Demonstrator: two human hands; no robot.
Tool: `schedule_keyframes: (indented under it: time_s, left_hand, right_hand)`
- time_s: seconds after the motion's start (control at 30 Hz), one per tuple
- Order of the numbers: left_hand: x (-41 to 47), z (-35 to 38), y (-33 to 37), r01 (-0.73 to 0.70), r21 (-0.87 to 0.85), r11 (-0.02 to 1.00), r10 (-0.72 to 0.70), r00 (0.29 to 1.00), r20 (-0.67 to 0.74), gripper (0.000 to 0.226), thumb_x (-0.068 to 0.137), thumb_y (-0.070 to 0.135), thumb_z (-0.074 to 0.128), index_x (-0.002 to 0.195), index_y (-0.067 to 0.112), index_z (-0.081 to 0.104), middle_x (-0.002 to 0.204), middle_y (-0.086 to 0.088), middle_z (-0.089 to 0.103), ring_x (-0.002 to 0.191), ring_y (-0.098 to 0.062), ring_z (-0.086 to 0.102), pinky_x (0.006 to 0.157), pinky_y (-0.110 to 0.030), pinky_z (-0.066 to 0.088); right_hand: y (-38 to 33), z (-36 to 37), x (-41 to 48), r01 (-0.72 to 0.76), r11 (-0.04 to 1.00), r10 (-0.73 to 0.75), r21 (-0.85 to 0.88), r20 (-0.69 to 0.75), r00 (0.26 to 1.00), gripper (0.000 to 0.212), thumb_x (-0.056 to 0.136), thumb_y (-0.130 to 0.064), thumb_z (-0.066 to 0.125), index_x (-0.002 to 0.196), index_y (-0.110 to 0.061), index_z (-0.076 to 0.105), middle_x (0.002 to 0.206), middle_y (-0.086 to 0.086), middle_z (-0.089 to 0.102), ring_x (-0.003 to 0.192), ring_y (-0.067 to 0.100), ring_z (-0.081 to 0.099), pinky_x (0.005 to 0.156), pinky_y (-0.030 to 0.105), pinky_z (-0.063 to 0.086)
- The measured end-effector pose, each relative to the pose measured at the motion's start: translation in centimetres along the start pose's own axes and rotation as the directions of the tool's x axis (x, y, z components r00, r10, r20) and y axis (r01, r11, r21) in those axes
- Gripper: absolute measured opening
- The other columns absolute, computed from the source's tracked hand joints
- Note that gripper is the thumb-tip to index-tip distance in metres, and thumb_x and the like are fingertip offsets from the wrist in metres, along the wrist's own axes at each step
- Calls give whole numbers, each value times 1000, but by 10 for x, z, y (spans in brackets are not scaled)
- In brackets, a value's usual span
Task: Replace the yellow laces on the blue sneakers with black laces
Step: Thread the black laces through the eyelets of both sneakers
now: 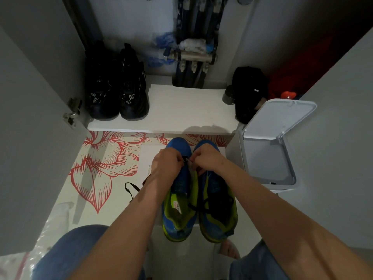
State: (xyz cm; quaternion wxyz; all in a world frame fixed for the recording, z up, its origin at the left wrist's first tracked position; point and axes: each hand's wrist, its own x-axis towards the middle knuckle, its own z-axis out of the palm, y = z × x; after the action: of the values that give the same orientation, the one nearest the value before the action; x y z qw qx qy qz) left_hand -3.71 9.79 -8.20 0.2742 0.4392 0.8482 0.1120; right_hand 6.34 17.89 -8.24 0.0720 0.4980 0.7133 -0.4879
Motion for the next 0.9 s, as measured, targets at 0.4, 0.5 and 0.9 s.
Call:
schedule_keyframes:
  time_s: [0.4, 0.5, 0.9]
  left_hand:
    - [1, 8, 2, -66, 6, 998, 66, 998, -12, 18, 89, 17, 58, 97, 13, 73, 98, -11, 68, 91, -26, 62, 77, -32, 51]
    - [0, 7, 1, -82, -18, 996, 81, 996, -35, 17, 86, 20, 62, 99, 16, 73, 102, -8, 68, 94, -24, 61, 80, -32, 51]
    - [5, -31, -29, 203, 122, 972, -222, 959, 174, 42, 95, 5, 45, 137, 0, 41, 141, -18, 43, 130, -29, 42, 92, -30, 37]
  right_hand:
    - [3, -3, 0, -61, 982, 58, 178, 24, 998, 22, 94, -15, 56, 98, 6, 63, 70, 8, 58, 55, 16, 55, 45, 18, 50]
    - [8, 4, 2, -6, 993, 11, 115, -41, 999, 19, 93, -15, 57, 74, -11, 58, 68, 5, 58, 52, 12, 52, 41, 18, 42]
    - [-36, -49, -23, 424, 740, -152, 523, -484, 862, 15, 99, -20, 42, 88, -12, 47, 64, 3, 52, 41, 3, 43, 44, 19, 37]
